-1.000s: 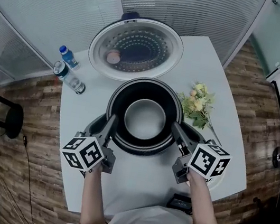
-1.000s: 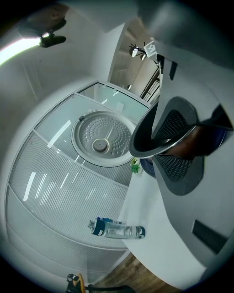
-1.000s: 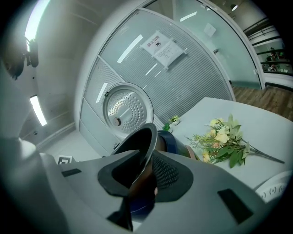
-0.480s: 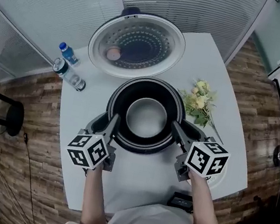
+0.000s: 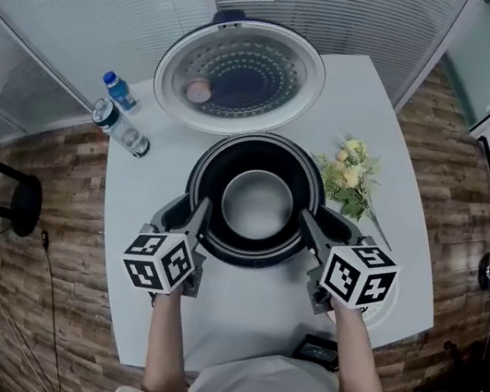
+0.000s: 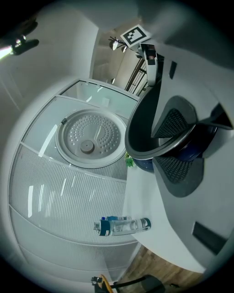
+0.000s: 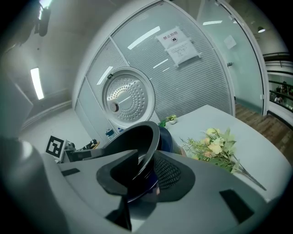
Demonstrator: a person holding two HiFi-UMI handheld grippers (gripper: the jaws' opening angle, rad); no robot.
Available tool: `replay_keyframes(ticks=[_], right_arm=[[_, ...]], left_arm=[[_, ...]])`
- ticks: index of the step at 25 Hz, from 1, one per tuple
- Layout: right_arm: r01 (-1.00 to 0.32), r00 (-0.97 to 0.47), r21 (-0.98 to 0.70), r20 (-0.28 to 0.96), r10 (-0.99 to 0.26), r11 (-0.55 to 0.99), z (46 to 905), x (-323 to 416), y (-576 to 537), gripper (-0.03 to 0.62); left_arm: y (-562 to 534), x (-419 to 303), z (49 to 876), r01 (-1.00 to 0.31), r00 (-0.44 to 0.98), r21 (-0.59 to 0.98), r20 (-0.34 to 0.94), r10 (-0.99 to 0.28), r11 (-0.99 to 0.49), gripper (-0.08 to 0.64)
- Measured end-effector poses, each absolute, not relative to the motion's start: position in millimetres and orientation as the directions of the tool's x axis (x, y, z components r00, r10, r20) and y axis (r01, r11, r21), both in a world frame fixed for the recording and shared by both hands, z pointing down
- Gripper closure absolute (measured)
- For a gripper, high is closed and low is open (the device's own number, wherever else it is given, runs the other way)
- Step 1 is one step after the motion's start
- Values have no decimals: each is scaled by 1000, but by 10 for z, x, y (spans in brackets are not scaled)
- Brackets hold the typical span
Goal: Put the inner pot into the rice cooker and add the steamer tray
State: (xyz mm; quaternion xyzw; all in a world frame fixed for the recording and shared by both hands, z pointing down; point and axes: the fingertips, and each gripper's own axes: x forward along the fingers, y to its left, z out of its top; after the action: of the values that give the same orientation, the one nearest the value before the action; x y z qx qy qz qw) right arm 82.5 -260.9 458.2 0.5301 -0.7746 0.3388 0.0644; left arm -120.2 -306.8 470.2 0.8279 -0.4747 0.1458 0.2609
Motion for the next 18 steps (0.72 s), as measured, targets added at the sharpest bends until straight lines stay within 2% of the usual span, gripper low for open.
replay_keyframes(ticks=[12,16,18], right_arm=[[-927,-361,-294,537,-762,233,4610,802,-2591,459],[-960,-279,-142,568,-775,241,4632,827,-2588,460],[-960,-280,-143,566,-776,242,4634,823,-2580,460]], left_arm=[[-3063,-1197,4757,-904,404,120,555,-727,-411,423],[-3064,-1188,4785,-907,357,22,572,-739,-421,406],[-3060,-1192,4790,-908,339,-10,570,-749,-419,405]])
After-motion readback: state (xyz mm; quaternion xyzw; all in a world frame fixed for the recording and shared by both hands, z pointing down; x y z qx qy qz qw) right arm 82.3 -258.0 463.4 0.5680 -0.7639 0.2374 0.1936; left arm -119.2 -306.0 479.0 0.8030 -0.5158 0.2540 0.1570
